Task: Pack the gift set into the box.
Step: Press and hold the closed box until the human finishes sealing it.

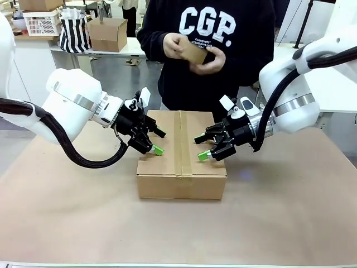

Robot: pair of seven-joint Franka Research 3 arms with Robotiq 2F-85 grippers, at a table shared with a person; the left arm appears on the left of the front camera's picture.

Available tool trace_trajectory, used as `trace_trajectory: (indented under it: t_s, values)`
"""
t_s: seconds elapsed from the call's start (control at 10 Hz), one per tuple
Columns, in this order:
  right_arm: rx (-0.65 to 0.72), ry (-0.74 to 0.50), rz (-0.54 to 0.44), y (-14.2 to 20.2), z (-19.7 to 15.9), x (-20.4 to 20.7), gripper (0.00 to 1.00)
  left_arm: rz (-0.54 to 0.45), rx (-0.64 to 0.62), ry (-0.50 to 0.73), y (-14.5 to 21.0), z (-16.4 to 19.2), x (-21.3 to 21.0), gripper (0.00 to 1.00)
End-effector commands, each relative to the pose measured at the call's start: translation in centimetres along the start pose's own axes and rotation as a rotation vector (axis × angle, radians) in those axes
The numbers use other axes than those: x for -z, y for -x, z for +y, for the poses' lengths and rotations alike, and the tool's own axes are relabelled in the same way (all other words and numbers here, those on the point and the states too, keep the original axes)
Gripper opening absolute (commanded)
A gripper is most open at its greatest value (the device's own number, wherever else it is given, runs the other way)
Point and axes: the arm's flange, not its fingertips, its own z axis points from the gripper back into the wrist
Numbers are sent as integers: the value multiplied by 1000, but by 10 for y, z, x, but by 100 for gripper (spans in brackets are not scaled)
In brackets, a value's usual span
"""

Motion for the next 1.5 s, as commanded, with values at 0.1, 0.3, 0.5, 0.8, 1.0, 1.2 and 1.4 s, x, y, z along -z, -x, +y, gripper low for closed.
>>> trace_trajectory:
  t_s: [0.1, 0.3, 0.5, 0.8, 1.0, 1.2, 1.4]
  values:
    - [5, 1, 4, 3, 0, 1, 100, 10, 4, 3, 2, -1, 1, 100]
    - [5, 1, 4, 3, 0, 1, 100, 10, 4, 3, 2, -1, 1, 100]
    - [5, 1, 4, 3, 0, 1, 100, 10, 4, 3, 2, -1, 1, 100]
    - [5, 1, 4, 3, 0, 1, 100, 10, 4, 3, 2, -1, 1, 100]
    - [5, 1, 4, 3, 0, 1, 100, 10, 4, 3, 2, -1, 1, 100]
    - [5, 1, 4, 3, 0, 1, 100, 10, 4, 3, 2, -1, 1, 100]
    - [5, 1, 4, 3, 0, 1, 100, 10, 4, 3, 2, -1, 1, 100]
